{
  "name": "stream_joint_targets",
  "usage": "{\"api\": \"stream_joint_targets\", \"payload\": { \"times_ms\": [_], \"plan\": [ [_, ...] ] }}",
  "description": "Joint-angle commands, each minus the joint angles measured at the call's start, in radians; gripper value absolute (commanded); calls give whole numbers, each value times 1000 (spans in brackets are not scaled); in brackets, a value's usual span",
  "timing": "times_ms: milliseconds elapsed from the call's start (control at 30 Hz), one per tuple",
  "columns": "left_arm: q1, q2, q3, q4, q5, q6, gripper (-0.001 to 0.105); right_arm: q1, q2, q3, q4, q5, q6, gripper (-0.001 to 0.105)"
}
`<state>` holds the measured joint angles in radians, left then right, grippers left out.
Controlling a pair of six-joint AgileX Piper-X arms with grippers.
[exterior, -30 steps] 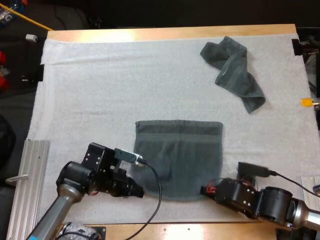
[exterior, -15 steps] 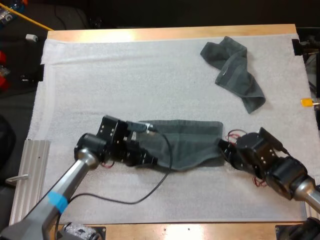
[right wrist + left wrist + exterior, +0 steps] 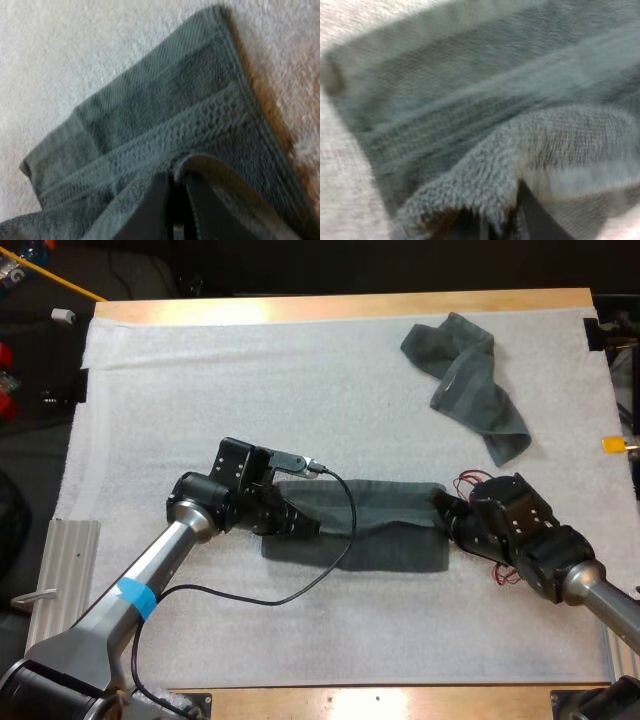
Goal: Pick towel from pile, fold and stack
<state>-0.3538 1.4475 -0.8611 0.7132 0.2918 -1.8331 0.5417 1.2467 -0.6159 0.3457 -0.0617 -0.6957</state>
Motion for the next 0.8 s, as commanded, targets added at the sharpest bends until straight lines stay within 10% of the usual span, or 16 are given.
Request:
{"api": "stream_joint_targets", "payload": {
  "times_ms": [0,433,633,767],
  "plan": [
    [-4,-1,-5,-19,-35,14,0,-4,3,-7,-27,1,-10,0],
    [-4,-1,-5,-61,-34,116,2,-4,15,-7,-58,62,-28,0],
    [-4,-1,-5,-68,-34,116,35,-4,15,-7,-59,62,-42,2],
    [-4,-1,-5,-71,-34,121,50,-4,15,-7,-105,62,-42,29]
  ]
}}
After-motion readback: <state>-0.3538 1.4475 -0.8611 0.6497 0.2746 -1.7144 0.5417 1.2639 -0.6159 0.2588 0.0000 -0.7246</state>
